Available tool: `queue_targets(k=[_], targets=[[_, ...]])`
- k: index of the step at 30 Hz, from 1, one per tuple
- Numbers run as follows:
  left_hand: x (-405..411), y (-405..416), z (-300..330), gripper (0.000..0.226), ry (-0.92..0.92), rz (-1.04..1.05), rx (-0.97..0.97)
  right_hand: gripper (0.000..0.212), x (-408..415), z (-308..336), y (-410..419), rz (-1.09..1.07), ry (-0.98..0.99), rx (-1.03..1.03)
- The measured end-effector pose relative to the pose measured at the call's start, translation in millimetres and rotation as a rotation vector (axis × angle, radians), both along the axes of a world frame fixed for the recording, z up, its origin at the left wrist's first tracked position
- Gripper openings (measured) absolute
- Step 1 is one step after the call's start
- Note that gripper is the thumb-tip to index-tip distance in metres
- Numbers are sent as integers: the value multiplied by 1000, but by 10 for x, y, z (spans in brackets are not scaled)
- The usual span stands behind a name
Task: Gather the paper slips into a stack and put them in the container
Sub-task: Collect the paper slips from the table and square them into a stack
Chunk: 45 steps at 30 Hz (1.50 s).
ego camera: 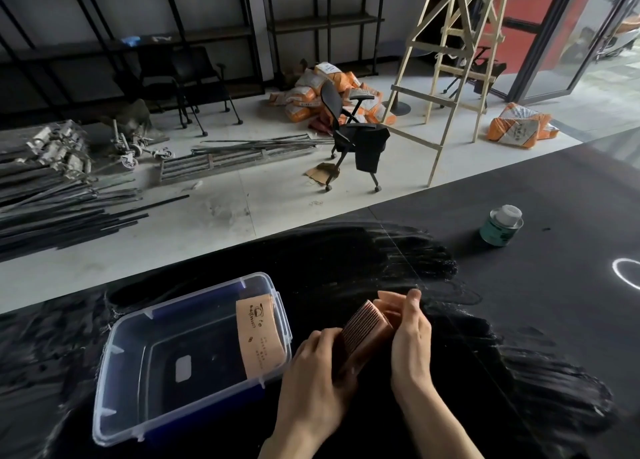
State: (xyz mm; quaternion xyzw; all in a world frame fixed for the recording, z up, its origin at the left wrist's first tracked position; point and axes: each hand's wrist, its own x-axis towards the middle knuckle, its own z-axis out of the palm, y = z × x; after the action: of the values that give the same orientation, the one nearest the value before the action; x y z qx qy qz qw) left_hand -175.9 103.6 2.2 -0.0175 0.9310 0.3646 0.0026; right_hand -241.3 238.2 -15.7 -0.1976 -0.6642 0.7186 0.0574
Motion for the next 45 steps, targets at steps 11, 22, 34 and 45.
queue_targets(k=[11,22,34,45], targets=[[-40,145,-218,57,2,16,-23,25,39,-310,68,165,128,401],[-219,469,-205,18,27,676,933,35,-2,-334,23,147,134,377],[-254,414,-333,28,140,623,684,34,108,-387,46,121,165,340],[-264,440,-361,27,147,648,688,35,146,-431,72,101,197,371]])
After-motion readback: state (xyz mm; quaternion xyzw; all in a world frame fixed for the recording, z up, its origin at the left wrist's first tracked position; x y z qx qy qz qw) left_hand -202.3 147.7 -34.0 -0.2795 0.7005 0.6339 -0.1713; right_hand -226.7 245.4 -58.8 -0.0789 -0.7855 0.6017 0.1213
